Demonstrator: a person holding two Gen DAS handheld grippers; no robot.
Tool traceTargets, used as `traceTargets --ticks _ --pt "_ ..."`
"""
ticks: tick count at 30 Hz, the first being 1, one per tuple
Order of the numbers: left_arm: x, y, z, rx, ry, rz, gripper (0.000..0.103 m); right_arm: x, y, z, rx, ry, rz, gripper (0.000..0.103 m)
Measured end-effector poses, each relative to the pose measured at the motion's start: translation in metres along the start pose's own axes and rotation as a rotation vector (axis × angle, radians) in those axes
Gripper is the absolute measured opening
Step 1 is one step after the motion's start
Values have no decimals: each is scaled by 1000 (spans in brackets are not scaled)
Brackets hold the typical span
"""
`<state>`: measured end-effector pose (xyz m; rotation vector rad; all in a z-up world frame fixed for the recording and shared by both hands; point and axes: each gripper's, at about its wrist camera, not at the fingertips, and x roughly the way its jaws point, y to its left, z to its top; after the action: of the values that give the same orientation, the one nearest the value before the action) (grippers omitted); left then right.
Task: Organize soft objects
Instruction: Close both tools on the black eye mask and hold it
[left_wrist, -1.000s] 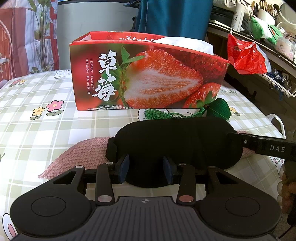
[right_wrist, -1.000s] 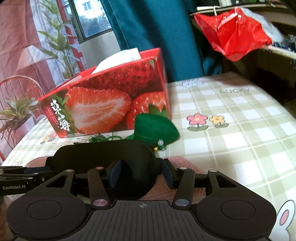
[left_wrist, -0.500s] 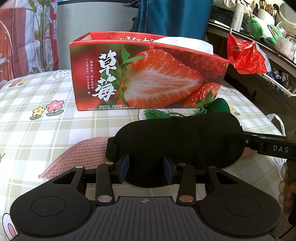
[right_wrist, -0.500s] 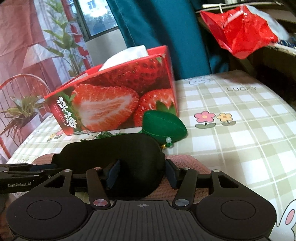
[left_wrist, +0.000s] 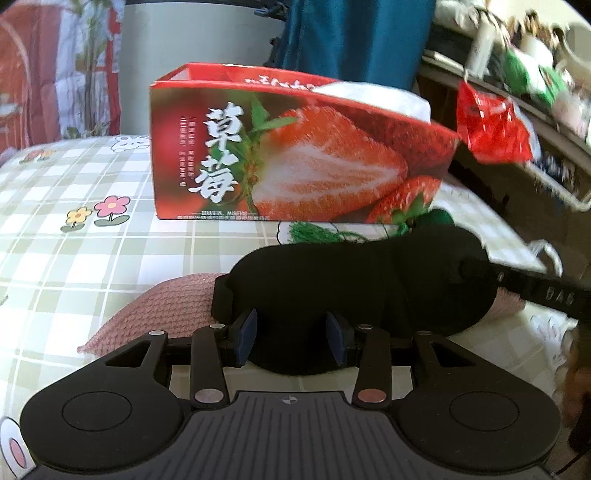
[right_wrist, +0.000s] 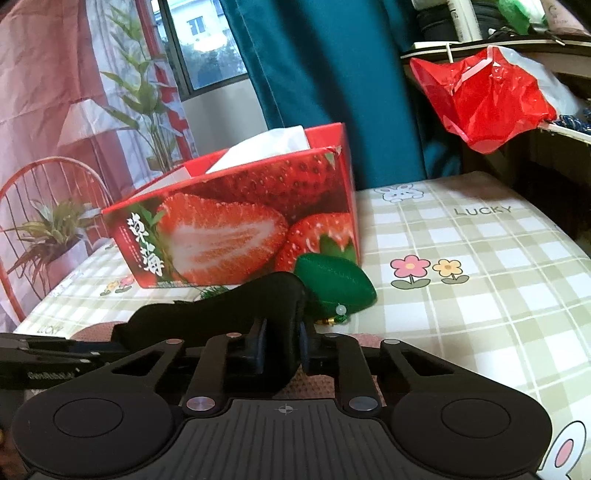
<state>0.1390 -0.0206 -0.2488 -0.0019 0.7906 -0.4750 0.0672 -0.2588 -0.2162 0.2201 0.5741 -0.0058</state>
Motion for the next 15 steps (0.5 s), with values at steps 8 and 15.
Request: traceTargets --ticks 8,15 --pt "-2 19 5 -92 -44 68 52 6 -1 -5 -12 41 -32 16" --pt "11 22 11 -107 -27 -13 56 8 -3 -7 -7 53 -34 16"
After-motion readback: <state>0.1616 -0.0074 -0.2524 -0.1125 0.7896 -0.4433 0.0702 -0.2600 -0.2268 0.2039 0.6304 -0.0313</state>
